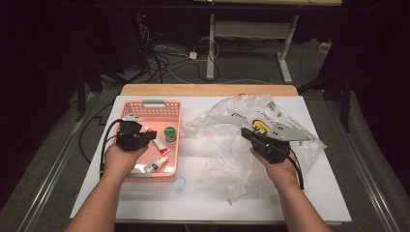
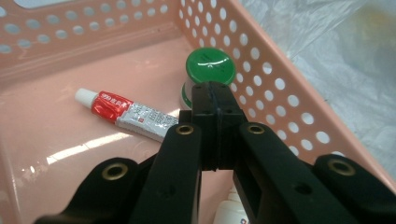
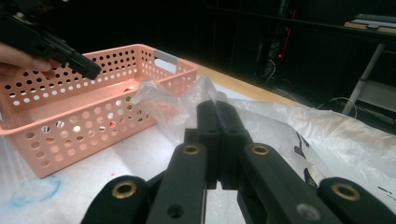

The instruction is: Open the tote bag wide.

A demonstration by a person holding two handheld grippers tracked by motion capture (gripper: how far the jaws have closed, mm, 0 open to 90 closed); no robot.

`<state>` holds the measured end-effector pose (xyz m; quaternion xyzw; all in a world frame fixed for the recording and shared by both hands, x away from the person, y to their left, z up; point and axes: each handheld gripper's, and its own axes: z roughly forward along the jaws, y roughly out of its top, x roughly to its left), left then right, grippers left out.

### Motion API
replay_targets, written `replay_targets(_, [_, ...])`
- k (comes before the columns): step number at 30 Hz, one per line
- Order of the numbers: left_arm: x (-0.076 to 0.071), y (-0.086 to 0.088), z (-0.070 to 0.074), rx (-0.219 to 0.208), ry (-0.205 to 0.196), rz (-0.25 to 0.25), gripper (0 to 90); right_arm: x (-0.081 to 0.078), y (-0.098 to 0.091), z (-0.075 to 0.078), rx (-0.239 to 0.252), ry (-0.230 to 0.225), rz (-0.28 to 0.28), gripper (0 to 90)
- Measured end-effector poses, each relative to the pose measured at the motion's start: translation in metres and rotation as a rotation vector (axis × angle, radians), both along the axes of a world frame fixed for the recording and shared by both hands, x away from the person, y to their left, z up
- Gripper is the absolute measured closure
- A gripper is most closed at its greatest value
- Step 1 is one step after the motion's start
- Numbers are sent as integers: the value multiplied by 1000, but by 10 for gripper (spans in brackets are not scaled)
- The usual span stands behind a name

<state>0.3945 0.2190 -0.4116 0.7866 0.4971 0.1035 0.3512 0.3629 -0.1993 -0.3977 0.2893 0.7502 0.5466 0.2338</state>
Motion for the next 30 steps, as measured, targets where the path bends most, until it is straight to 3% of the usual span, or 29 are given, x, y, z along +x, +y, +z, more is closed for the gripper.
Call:
replay_targets(3, [9,-4,-5,14,46,2,878,1,-1,0,1,0,-1,900])
replay_targets(7, [21,-5,-14,14,107,42,878,1,-1,0,0,0,0,900])
replay_targets(15, [37,-16,-31,103,197,29,878,0,-1,0,3,0,5,900])
replay_targets(22, [34,-19,-30,92,213,-41,878,1,-3,-1,5,3,3,900])
replay_targets(26, [35,-26,-34,119,236,-87,878,1,-1,-2,4,7,6,900])
replay_targets(30, [37,-33,-38,119,255,-128,878,1,-1,-1,3,4,7,900])
